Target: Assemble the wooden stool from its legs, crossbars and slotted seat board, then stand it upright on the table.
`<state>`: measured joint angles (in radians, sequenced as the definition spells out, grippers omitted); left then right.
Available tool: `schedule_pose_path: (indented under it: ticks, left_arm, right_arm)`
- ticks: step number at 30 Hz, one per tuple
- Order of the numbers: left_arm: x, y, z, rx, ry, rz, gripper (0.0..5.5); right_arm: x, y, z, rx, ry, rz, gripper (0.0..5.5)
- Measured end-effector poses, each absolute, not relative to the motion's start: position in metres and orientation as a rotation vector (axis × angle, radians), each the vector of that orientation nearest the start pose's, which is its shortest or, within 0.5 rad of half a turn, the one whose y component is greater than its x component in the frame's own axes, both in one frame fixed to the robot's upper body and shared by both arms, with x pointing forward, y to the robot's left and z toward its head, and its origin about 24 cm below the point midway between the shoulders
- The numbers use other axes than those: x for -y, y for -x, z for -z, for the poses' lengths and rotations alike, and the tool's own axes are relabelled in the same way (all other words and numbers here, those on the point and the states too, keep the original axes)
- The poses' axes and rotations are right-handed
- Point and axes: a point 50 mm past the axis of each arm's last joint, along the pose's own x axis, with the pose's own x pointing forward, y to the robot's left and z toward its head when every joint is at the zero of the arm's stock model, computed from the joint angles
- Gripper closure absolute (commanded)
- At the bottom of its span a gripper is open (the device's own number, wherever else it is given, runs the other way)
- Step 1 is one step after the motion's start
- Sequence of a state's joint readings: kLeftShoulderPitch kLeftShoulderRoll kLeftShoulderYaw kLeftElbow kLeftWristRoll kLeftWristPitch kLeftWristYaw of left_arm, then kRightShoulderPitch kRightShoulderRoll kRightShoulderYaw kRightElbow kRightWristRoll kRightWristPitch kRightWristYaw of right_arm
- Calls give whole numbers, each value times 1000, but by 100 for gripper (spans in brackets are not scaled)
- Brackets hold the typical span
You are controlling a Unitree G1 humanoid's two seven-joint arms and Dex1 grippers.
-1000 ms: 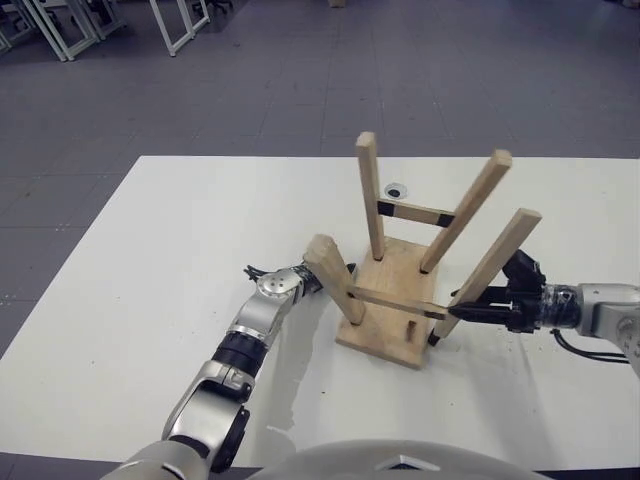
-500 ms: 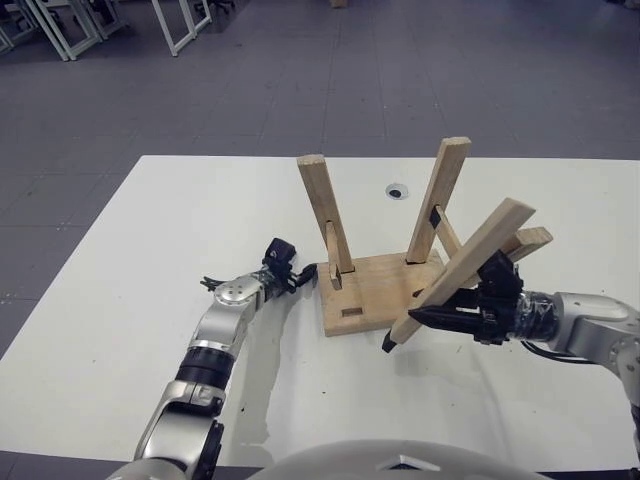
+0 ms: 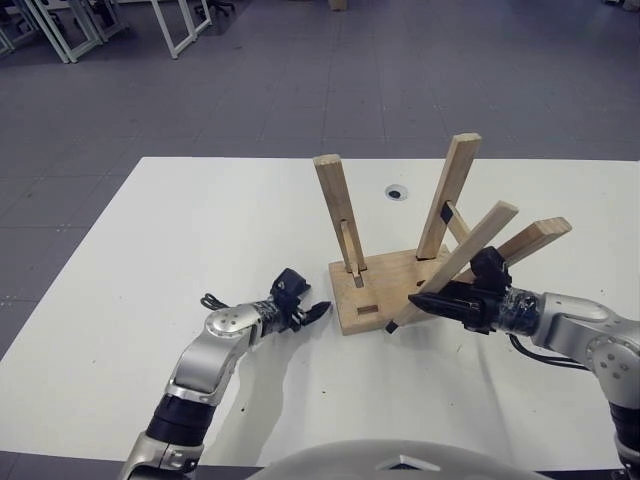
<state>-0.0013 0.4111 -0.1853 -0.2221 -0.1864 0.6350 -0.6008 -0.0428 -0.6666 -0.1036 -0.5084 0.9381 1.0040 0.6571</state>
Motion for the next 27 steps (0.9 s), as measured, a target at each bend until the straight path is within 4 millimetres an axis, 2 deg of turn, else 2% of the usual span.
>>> schedule_pose_path:
  ticks: [2,5,9,14,18,20,24,27]
  left_arm:
    - [-151,-225,-34,-541,-121,754,228]
    - [-153,-226,-35,-542,-135,741,228]
    - [-164,-231,-38,-534,-154,687,228]
    - [-168,-234,-40,-524,-153,658,228]
    - [-168,-235,-41,-521,-154,658,228]
    - [-167,-237,-43,-513,-155,659,228]
    - [-163,-239,-44,-501,-145,655,228]
    - [-163,-239,-43,-499,-145,650,228]
  right_arm:
    - [177,-204,-125,-509,-177,-1046,348]
    - [190,-204,-127,-564,3,-1048,348]
    - [213,-218,-121,-565,163,-976,348]
    - [216,-235,-109,-471,287,-940,348]
    - [218,-237,-108,-449,285,-957,348]
    - [221,-237,-115,-436,267,-962,348]
    - [226,-230,-146,-410,233,-1006,348]
    - [219,-222,-167,-394,126,-1097,348]
